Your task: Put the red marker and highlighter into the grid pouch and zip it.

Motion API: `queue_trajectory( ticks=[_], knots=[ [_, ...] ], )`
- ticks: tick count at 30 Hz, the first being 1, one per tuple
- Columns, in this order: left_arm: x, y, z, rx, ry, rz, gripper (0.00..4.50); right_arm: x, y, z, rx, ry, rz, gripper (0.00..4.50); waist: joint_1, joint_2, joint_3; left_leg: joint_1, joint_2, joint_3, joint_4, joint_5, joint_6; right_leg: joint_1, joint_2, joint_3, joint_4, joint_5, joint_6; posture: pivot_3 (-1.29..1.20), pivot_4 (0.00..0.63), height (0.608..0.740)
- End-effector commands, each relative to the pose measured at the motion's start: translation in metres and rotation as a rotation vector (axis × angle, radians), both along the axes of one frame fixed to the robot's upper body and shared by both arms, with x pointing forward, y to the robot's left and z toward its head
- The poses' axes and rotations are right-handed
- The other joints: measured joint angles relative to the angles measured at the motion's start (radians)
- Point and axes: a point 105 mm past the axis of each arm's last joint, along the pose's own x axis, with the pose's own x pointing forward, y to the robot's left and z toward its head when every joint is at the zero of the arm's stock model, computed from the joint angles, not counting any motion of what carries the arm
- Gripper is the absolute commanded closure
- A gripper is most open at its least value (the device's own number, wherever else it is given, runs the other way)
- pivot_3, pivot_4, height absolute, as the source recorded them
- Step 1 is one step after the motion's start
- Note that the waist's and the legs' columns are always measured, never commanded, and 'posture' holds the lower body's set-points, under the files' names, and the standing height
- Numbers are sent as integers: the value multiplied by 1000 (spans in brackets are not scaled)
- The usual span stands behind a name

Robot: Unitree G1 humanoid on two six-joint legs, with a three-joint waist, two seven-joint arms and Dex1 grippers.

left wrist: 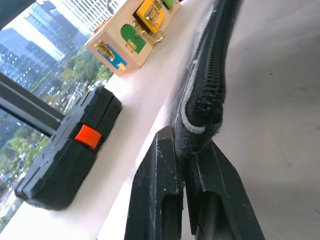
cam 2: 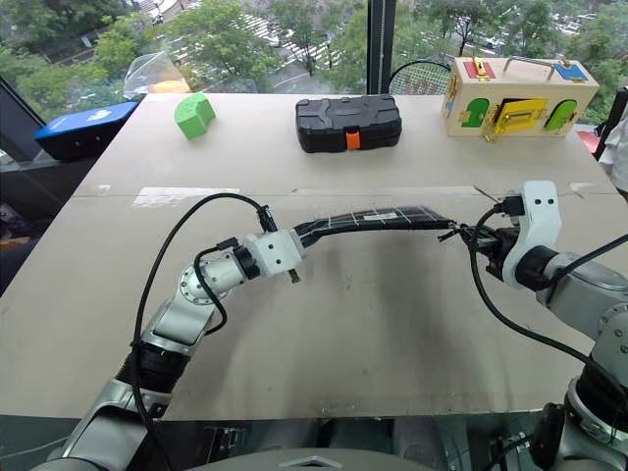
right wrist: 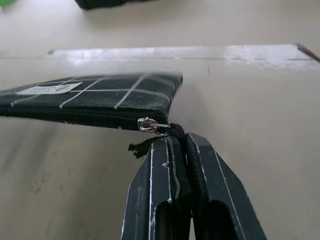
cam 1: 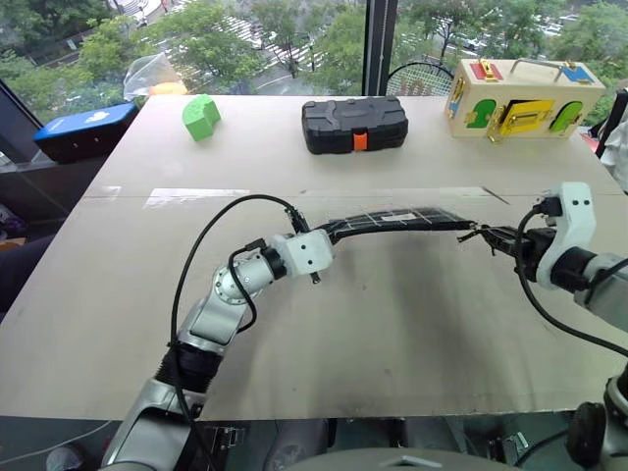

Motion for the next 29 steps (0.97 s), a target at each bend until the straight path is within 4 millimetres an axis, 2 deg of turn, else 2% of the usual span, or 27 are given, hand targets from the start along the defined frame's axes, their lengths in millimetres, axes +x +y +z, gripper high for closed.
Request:
queue_trajectory(
  ticks=[1,3,4,5,7,8,10,11,13,15,16,20,23,29],
  knots=[
    [8,8,7,39,-56,42,4500,3,-17,6,-76,-74,-86,4418,2,0,0,0,0,0,0,0,0,0,0,0,0,0,0,0,150,740],
    [4,6,3,66,-17,-3,4500,0,-6,5,-90,-131,3,4418,5,0,0,0,0,0,0,0,0,0,0,-1,0,0,0,0,150,740],
    [3,7,2,59,13,-16,4500,-4,-4,-3,-128,-110,44,4418,7,0,0,0,0,0,0,0,0,0,0,-1,0,0,0,0,150,740],
    [2,7,1,44,57,-30,4182,-8,-1,-11,-166,-86,96,4487,9,0,0,0,0,0,0,0,0,0,0,-1,-1,0,0,0,150,740],
    [-2,14,-1,42,112,-47,3539,-22,2,-18,-212,-103,200,3904,13,0,0,0,0,0,0,0,1,1,0,-1,-1,0,0,0,150,740],
    [-6,20,-1,33,150,-57,3063,-32,1,-21,-225,-108,249,3687,15,0,0,0,0,-1,1,0,1,1,0,-1,-1,0,0,0,150,740],
    [-13,31,0,-4,241,-76,2115,-48,-8,-27,-258,-103,303,2703,13,0,0,1,0,-1,0,-1,1,2,0,-2,-2,0,1,0,150,740],
    [-19,37,-1,-42,320,-92,1692,-56,-15,-30,-289,-97,313,2281,13,0,1,1,1,-1,0,-1,1,3,0,-2,-2,0,1,0,150,740],
    [-32,53,-4,-124,510,-112,611,-71,-27,-33,-328,-100,343,1155,12,2,2,3,2,-1,1,-1,2,5,0,-2,-2,-1,1,0,150,740],
    [-48,72,-6,-221,714,-132,16,-82,-38,-28,-336,-157,339,413,11,2,2,4,1,0,3,-4,6,6,0,-1,-2,-1,1,0,150,740],
    [-55,78,-5,-247,772,-145,0,-88,-40,-25,-336,-181,353,35,8,2,3,5,2,0,2,-4,7,6,0,-1,-2,-1,1,0,150,740],
    [-74,98,0,-320,875,-115,0,-113,-51,-14,-383,-273,367,35,7,4,5,6,3,0,2,-5,8,7,0,-1,-1,-1,1,0,150,740],
    [-87,107,-3,-340,934,-87,0,-129,-61,-16,-384,-237,347,35,17,4,6,6,3,0,2,-6,8,7,0,-1,-2,-1,1,0,150,740],
    [-96,111,-18,-343,977,-58,0,-138,-74,-31,-391,-190,299,35,17,6,8,6,3,0,1,-6,8,7,-2,-1,-2,-3,-2,0,150,740]
  ],
)
